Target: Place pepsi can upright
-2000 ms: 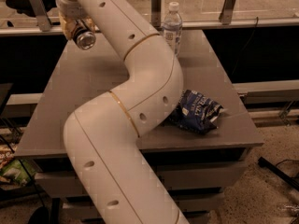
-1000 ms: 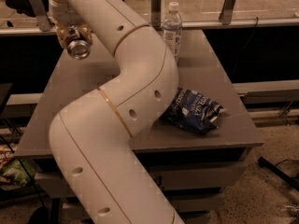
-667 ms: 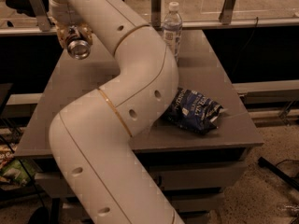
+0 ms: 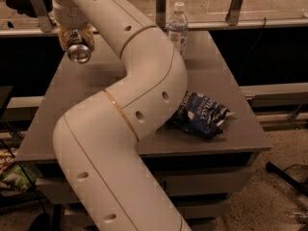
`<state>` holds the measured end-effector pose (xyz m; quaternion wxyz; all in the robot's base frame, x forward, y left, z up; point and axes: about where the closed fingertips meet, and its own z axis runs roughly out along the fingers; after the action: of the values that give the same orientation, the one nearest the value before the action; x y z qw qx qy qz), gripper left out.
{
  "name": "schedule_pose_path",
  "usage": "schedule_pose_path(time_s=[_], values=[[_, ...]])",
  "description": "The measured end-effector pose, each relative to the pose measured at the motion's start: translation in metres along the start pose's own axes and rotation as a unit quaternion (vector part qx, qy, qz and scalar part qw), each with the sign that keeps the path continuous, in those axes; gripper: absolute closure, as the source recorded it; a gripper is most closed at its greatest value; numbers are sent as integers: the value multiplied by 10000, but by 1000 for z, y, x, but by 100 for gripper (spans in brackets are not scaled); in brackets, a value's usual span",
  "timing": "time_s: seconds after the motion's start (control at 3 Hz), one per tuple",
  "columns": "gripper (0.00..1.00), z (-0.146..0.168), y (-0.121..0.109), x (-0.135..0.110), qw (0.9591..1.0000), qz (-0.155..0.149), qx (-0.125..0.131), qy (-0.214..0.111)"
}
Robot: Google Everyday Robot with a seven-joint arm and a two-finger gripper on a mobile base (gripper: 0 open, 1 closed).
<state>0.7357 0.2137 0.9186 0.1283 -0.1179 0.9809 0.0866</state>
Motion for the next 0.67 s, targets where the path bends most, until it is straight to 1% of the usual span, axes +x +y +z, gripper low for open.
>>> schedule_pose_path(time_s=[0.33, 0.67], values=[[100, 0, 2, 7, 9992, 361, -144, 129], [100, -3, 6, 12, 9973, 660, -256, 201]])
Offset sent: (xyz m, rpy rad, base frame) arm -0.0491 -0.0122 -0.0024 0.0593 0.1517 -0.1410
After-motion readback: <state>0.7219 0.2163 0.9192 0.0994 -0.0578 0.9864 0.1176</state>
